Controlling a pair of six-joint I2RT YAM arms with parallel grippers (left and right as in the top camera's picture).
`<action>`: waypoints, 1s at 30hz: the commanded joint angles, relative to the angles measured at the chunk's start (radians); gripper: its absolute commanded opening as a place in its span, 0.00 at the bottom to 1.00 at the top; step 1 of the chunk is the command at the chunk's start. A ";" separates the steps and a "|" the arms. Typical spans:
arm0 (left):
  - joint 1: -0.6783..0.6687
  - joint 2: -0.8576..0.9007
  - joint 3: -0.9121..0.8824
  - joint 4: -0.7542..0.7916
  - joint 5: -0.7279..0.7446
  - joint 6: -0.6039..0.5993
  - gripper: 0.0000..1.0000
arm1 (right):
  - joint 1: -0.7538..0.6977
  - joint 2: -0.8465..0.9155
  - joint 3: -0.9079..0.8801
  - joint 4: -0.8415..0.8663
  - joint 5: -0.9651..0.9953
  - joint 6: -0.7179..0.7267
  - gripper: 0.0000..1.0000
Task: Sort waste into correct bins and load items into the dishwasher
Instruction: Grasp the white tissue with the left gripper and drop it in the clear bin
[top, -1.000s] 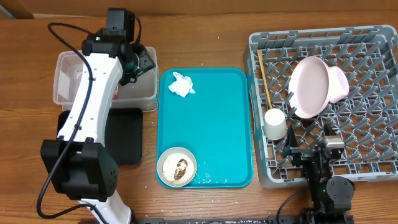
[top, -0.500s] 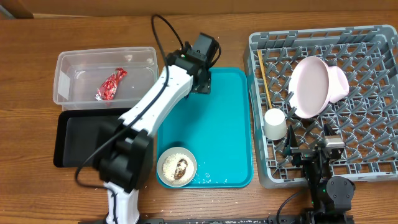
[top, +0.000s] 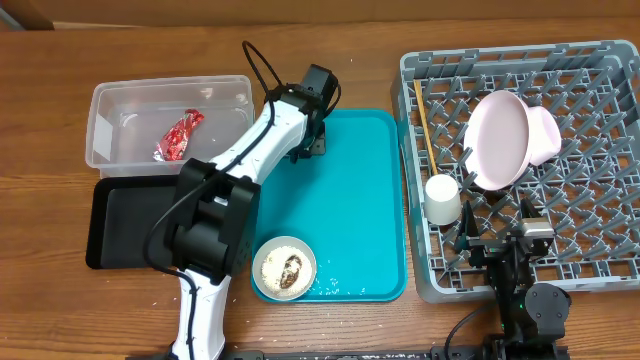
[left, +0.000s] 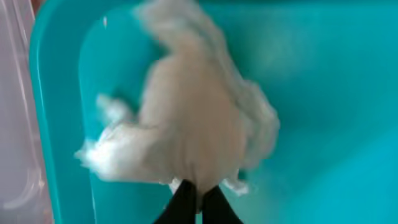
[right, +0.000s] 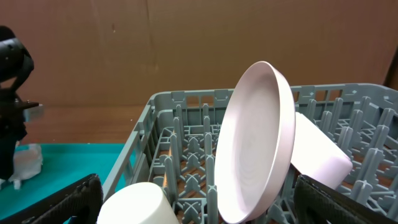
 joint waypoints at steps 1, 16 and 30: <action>0.007 -0.037 0.102 -0.066 0.090 -0.009 0.04 | -0.007 -0.008 -0.010 0.007 -0.001 -0.001 1.00; 0.192 -0.267 0.145 -0.240 -0.046 -0.161 0.04 | -0.007 -0.008 -0.010 0.007 -0.001 -0.001 1.00; 0.157 -0.405 0.196 -0.414 0.158 0.016 0.49 | -0.007 -0.008 -0.010 0.007 -0.001 -0.001 1.00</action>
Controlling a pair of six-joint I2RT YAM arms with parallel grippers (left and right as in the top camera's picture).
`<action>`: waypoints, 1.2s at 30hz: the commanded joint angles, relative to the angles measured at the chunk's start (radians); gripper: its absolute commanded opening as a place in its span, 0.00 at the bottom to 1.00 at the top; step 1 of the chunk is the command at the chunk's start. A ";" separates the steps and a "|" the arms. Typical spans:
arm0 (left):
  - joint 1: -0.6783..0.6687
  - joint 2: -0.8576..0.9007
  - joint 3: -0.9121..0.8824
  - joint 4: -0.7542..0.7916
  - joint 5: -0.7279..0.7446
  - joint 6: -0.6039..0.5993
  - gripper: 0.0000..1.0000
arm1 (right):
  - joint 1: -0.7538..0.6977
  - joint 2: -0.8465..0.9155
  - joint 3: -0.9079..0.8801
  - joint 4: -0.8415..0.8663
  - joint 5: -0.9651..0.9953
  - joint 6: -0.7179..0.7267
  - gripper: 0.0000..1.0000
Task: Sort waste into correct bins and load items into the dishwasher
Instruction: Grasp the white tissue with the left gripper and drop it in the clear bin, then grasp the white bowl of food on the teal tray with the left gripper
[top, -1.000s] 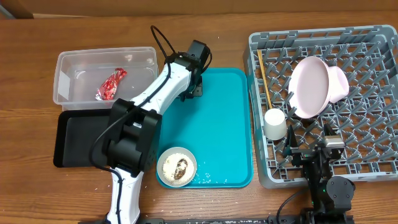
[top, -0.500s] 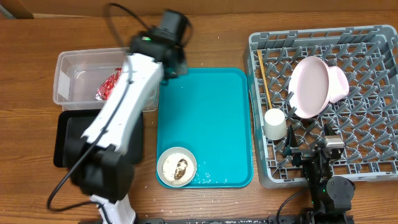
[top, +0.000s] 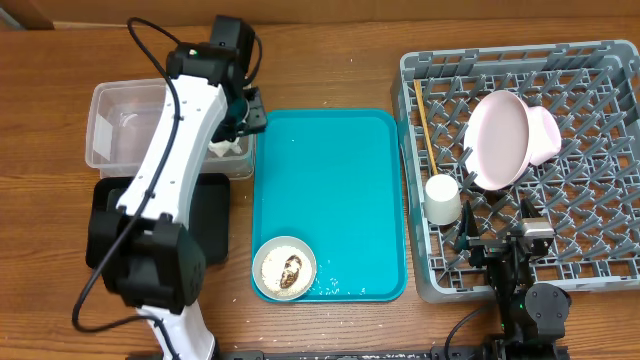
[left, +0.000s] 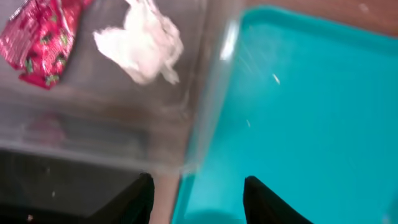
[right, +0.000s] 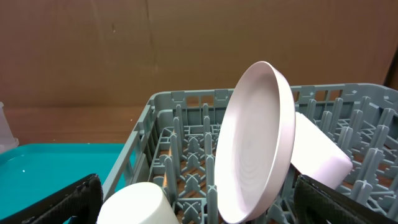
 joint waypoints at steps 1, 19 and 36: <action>-0.081 -0.170 0.045 -0.055 0.031 0.017 0.49 | -0.007 -0.008 -0.010 0.006 -0.001 -0.001 1.00; -0.605 -0.222 -0.502 0.022 -0.002 -0.398 0.44 | -0.007 -0.008 -0.010 0.006 -0.001 -0.001 1.00; -0.617 -0.200 -0.801 0.329 0.009 -0.272 0.04 | -0.007 -0.008 -0.010 0.006 -0.001 -0.001 1.00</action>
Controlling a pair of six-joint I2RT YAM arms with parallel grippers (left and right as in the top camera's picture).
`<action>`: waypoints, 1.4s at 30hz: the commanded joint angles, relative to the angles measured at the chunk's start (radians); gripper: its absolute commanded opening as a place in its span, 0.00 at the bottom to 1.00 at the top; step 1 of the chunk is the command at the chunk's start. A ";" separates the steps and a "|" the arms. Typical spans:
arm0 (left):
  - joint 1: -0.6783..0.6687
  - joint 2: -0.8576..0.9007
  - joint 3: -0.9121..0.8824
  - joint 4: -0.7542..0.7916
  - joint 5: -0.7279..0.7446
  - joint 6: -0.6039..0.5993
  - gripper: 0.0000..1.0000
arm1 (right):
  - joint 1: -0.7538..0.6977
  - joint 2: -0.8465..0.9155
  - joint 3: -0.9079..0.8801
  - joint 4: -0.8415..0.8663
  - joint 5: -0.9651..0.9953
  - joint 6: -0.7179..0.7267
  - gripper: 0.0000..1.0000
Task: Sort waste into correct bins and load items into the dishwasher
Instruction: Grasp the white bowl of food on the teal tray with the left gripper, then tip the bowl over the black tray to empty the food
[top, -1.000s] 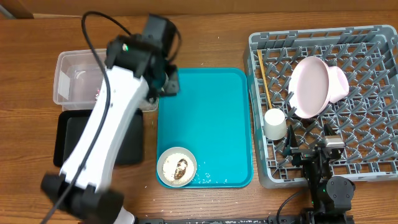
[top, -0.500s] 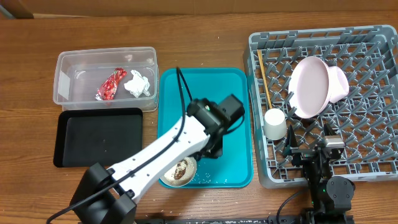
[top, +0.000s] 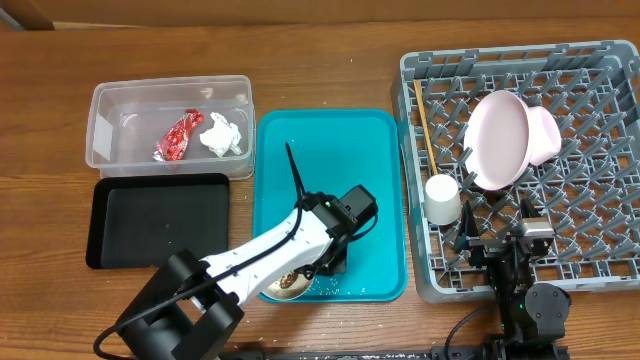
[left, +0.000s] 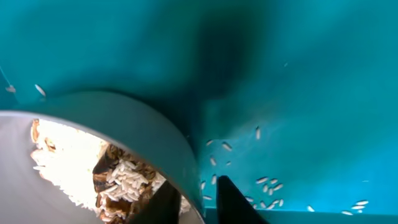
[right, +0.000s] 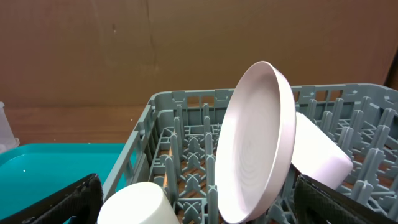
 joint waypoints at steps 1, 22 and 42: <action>-0.003 0.007 -0.003 0.013 -0.010 0.029 0.04 | -0.008 -0.008 -0.010 0.007 0.001 -0.001 1.00; 0.383 -0.315 0.185 -0.145 0.176 0.230 0.04 | -0.008 -0.008 -0.010 0.007 0.001 -0.001 1.00; 1.421 -0.251 -0.143 0.023 1.305 1.124 0.04 | -0.008 -0.008 -0.010 0.007 0.001 -0.001 1.00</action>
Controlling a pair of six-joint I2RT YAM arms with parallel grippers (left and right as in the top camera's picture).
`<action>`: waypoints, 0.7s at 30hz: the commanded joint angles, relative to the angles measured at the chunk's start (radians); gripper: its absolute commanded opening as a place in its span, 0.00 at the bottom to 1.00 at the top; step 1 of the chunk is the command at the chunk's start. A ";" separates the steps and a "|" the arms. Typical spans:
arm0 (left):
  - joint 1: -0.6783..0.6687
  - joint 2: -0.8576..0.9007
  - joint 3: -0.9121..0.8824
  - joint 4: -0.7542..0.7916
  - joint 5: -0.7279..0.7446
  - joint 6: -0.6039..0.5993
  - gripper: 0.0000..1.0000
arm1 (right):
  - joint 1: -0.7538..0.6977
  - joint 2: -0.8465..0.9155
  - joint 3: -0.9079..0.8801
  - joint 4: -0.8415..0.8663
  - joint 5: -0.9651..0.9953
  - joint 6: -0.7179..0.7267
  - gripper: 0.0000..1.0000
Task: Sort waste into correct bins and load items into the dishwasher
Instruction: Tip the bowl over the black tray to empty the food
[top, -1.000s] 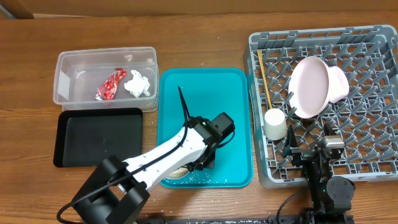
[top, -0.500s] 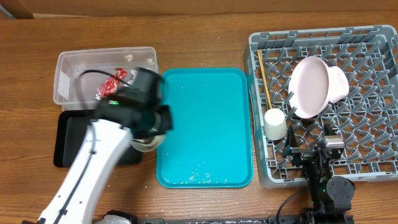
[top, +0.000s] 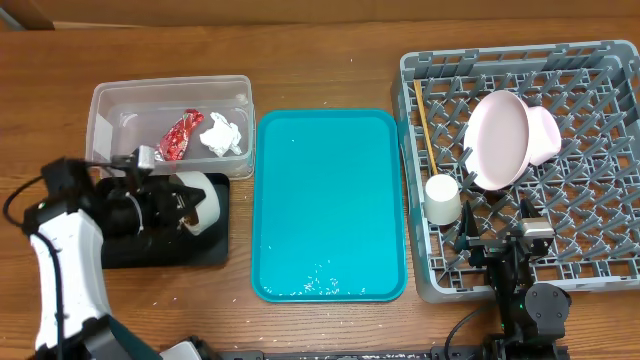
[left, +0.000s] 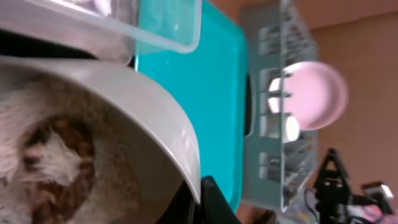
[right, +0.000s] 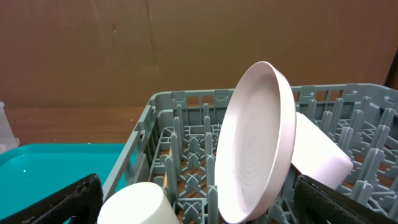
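My left gripper (top: 190, 205) is shut on the rim of a white bowl (top: 207, 202), which it holds tipped on its side over the black tray (top: 150, 250). In the left wrist view the bowl (left: 124, 124) still holds rice and brown scraps, and the rim sits pinched in the gripper (left: 198, 202). The clear bin (top: 100, 100) contains a red wrapper (top: 178, 135) and a white tissue (top: 221, 134). My right gripper (top: 503, 243) rests open at the front edge of the grey dish rack (top: 405, 70), nothing between its fingers (right: 62, 199).
The teal tray (top: 330, 200) lies in the middle with loose rice grains (top: 320, 283) near its front edge. The rack holds a pink plate (top: 497, 135), a pink bowl (top: 545, 135), a white cup (top: 442, 200) and a chopstick (top: 425, 125).
The left gripper was at the bowl's rim on the teal tray's front edge. Now it holds the bowl tipped over the black tray at the left. The right arm is unchanged.
First the left gripper was shut on a white tissue at the teal tray's far left corner. Then it was open over the clear bin, the tissue lying beside the red wrapper. Afterwards it closed in on the bowl's rim, and now the bowl hangs tipped over the black tray.
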 joint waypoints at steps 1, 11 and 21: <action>0.067 0.059 -0.073 0.068 0.292 0.175 0.04 | -0.007 -0.008 -0.010 0.006 0.000 -0.001 1.00; 0.173 0.227 -0.152 0.044 0.568 0.325 0.04 | -0.007 -0.008 -0.010 0.006 0.000 -0.001 1.00; 0.358 0.224 -0.152 -0.108 0.492 0.422 0.04 | -0.007 -0.008 -0.010 0.006 0.000 -0.001 1.00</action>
